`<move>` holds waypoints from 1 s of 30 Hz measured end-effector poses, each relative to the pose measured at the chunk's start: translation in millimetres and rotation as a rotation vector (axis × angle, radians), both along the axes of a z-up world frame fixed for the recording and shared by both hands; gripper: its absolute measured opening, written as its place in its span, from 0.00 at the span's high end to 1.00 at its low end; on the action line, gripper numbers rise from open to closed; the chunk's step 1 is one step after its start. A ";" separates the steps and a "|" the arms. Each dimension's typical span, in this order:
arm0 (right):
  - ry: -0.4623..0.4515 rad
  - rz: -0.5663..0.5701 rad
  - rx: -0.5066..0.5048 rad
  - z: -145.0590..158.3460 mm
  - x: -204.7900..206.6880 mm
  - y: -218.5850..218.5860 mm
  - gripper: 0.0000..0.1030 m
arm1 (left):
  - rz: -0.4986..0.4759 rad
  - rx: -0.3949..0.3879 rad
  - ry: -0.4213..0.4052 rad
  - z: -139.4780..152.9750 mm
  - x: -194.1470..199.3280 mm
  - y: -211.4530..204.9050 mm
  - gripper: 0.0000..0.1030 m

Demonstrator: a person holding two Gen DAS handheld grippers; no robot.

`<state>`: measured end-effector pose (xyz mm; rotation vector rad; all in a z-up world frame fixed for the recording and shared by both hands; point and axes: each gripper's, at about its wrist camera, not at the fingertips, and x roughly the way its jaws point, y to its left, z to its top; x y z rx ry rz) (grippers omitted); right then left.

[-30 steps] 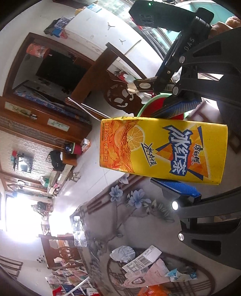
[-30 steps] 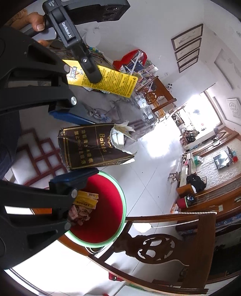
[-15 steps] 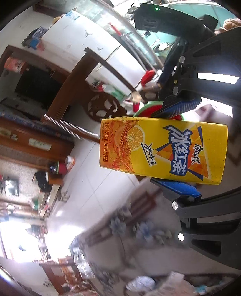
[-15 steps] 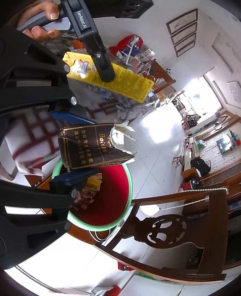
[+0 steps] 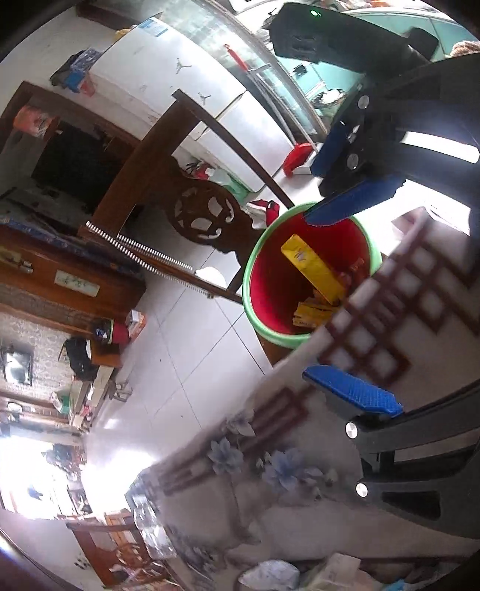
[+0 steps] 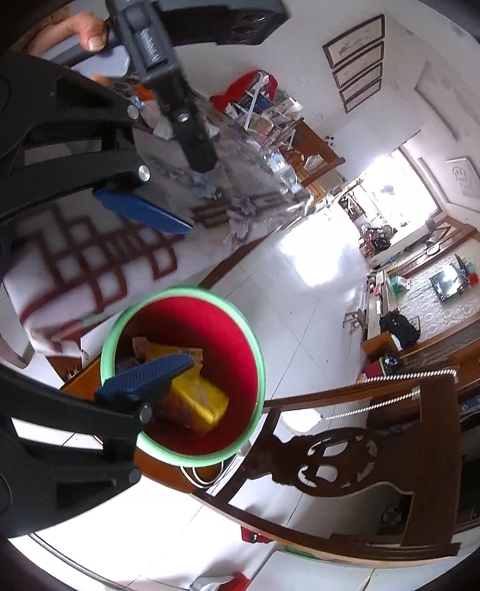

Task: Collect trash
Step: 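Open both tools to drop the carton and cigarette pack into the bucket, then lower the left tool to the white-blue snack bag and grasp it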

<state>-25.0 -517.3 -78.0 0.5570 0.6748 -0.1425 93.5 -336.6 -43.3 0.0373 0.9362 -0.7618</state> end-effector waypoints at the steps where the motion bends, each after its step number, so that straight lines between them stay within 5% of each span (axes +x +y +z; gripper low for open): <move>1: -0.013 0.010 0.016 6.0 -0.2 2.0 0.36 | 0.013 -0.001 -0.005 1.1 -0.8 7.3 0.28; 6: -0.115 0.101 0.081 44.0 0.8 32.9 0.35 | 0.131 -0.005 -0.032 6.2 -2.3 65.9 0.28; 11: -0.158 0.264 0.111 65.0 15.2 91.7 0.20 | 0.316 -0.010 -0.017 -0.9 1.1 145.8 0.27; 17: -0.046 0.426 0.009 41.1 39.6 168.9 0.20 | 0.528 0.079 0.011 -28.9 2.0 243.7 0.26; 20: -0.091 0.439 -0.077 49.0 36.7 179.9 0.20 | 0.606 0.159 0.008 -44.6 4.2 277.8 0.26; 25: -0.041 0.431 -0.064 41.9 42.9 179.9 0.20 | 0.639 0.244 0.008 -65.5 15.3 292.9 0.25; 30: -0.020 0.437 -0.108 41.2 42.9 187.1 0.20 | 0.639 0.250 0.009 -72.9 24.0 295.1 0.25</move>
